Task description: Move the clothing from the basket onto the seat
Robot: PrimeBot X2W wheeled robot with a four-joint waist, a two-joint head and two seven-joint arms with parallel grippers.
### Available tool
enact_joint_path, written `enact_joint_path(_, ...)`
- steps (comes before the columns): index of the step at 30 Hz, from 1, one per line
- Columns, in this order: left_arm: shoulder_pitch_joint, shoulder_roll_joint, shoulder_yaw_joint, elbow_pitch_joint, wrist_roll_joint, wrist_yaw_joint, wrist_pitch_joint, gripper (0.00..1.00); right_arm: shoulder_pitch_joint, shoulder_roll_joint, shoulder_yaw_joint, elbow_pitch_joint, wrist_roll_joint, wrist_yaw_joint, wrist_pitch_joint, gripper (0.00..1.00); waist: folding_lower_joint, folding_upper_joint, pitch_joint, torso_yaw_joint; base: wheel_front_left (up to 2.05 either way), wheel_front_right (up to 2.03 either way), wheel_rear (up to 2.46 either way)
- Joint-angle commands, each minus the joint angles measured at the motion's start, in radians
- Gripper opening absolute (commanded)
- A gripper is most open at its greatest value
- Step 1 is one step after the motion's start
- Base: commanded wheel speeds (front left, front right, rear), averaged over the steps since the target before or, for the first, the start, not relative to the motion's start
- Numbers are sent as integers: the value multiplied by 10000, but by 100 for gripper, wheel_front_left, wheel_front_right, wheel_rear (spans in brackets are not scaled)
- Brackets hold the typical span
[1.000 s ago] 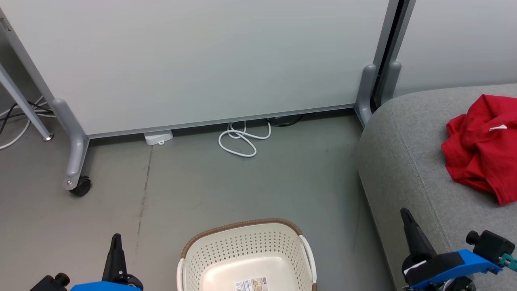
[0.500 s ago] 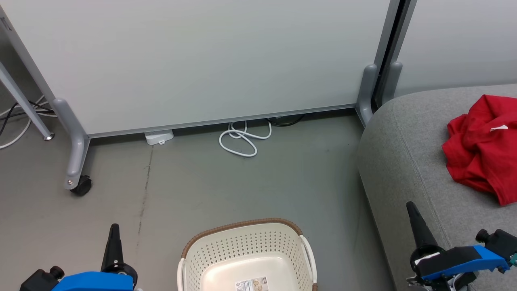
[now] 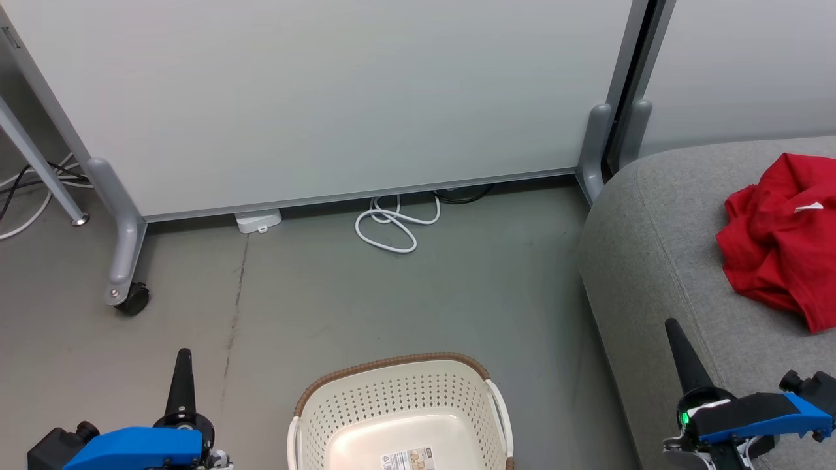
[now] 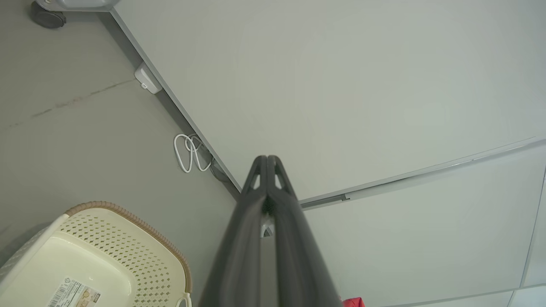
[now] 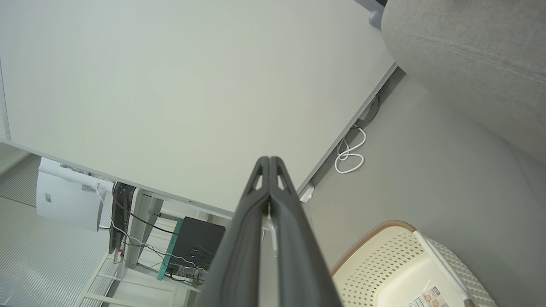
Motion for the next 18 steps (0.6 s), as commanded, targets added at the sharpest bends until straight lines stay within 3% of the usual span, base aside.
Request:
enact_joint_path(1, -290, 31, 57, -111, -225, -67, 69, 0, -226, -8, -55, -106, 281, 5, 45, 0, 0, 0, 0, 2, 0, 0, 0)
enact_joint_path(18, -590, 32, 175, -152, -1705, -85, 497, 0, -340, -5, -254, -108, 1992, 6, 297, 0, 0, 0, 7, 32, 0, 0, 0)
